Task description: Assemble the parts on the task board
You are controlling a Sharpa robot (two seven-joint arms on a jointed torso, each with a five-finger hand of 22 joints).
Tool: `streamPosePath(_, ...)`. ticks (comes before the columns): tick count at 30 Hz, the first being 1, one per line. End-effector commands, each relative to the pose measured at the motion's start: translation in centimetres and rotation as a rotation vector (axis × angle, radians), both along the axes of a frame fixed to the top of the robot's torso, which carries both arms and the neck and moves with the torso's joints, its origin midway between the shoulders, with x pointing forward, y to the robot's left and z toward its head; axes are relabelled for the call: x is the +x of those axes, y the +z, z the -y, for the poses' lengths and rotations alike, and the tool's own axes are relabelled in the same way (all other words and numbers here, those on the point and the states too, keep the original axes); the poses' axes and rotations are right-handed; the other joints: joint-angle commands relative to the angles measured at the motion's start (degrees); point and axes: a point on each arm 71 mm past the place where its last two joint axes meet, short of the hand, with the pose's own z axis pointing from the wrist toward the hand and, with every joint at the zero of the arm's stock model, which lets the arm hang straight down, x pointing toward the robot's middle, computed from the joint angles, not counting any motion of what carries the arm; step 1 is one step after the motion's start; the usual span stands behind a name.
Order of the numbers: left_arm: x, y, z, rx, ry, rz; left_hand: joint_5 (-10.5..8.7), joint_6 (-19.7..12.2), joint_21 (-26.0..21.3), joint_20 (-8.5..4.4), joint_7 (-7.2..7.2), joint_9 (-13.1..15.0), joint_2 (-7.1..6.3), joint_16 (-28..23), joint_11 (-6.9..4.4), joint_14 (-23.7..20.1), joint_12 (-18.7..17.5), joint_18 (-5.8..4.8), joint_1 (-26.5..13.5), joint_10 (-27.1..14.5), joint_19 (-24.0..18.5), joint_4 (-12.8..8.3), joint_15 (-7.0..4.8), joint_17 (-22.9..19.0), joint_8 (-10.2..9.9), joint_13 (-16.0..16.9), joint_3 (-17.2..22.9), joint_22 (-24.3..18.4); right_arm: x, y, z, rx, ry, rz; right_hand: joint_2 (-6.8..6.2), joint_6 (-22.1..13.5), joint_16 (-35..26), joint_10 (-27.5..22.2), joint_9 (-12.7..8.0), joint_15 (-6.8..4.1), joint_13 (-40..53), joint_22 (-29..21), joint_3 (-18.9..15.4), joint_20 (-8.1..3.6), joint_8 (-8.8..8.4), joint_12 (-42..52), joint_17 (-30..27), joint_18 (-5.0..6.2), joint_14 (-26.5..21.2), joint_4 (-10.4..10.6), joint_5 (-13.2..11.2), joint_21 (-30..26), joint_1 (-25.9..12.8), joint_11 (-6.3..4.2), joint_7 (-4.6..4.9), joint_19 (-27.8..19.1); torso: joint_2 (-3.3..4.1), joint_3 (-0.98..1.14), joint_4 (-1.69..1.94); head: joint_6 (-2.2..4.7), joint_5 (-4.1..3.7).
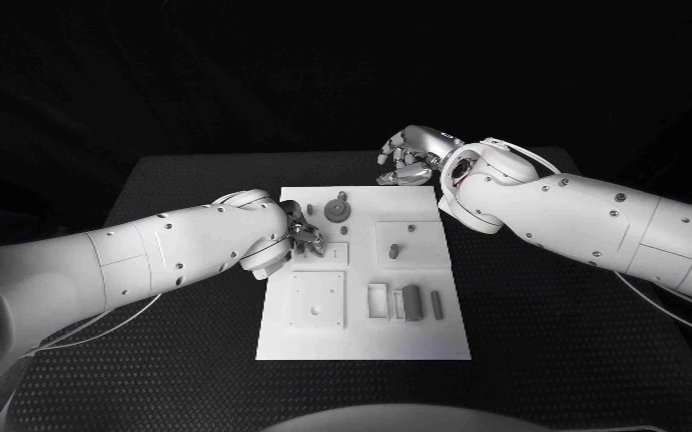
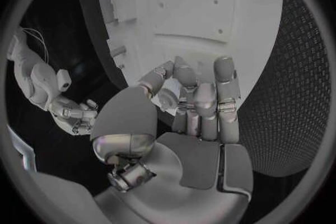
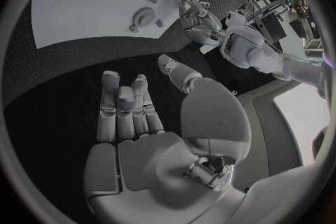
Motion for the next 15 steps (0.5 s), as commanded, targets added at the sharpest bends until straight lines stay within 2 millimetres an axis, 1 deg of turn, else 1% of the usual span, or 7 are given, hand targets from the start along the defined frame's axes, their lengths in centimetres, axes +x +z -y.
streamPosePath(1, 0.08, 0.11, 0.25, 0.006, -0.018, 0.029, -0.10, 2.8, -0.3, -3.41, -1.62, 5.4, 0.39, 0.4, -0.77, 2.9, 0.5, 0.85, -0.2, -0.5, 3.5, 0.8, -3.92, -0.2, 3.1, -0.2, 0.8, 0.1, -0.05, -0.01, -0.09, -0.005, 0.011, -0.006, 0.48, 0.0, 0.0, -0.4, -0.1, 0.04, 0.0, 0.9, -0.3, -0.02, 0.01, 0.3, 0.1, 0.75, -0.4, 0.2, -0.2, -0.4, 0.0, -0.18, 0.41, -0.4, 0.01, 0.01, 0.00, 0.04, -0.17)
streamPosePath(11, 0.00, 0.11, 0.83, -0.004, -0.040, 0.030, 0.05, 3.4, -0.3, -3.37, -1.96, 6.0, 0.47, 1.2, -0.97, 2.9, 1.4, 0.62, -0.8, 0.0, 3.7, 1.7, -4.08, -0.6, 5.2, -0.8, 0.5, 0.7, -0.05, -0.04, -0.19, -0.006, 0.014, -0.010, 0.55, 0.0, 0.0, -0.5, -0.1, 0.05, 0.0, 0.9, -0.3, 0.00, 0.03, 0.4, 0.1, 0.75, -0.4, 0.2, -0.2, -0.4, -0.1, -0.17, 0.41, -0.4, 0.02, 0.00, 0.03, -0.17, -0.19)
streamPosePath(15, 0.05, 0.11, 0.90, -0.009, -0.041, 0.036, 0.52, 3.9, -0.1, -3.32, -2.11, 6.2, 0.62, 1.7, -1.02, 2.9, 1.7, 0.50, -1.2, 0.4, 3.7, 1.9, -4.08, -0.7, 6.1, -1.2, 0.3, 1.1, -0.06, -0.04, -0.25, -0.006, 0.015, -0.010, 0.57, 0.0, 0.0, -0.5, -0.1, 0.06, 0.0, 0.9, -0.3, 0.00, 0.03, 0.4, 0.1, 0.75, -0.4, 0.2, -0.2, -0.4, -0.1, -0.17, 0.42, -0.4, -0.01, 0.00, 0.02, -0.19, -0.08)
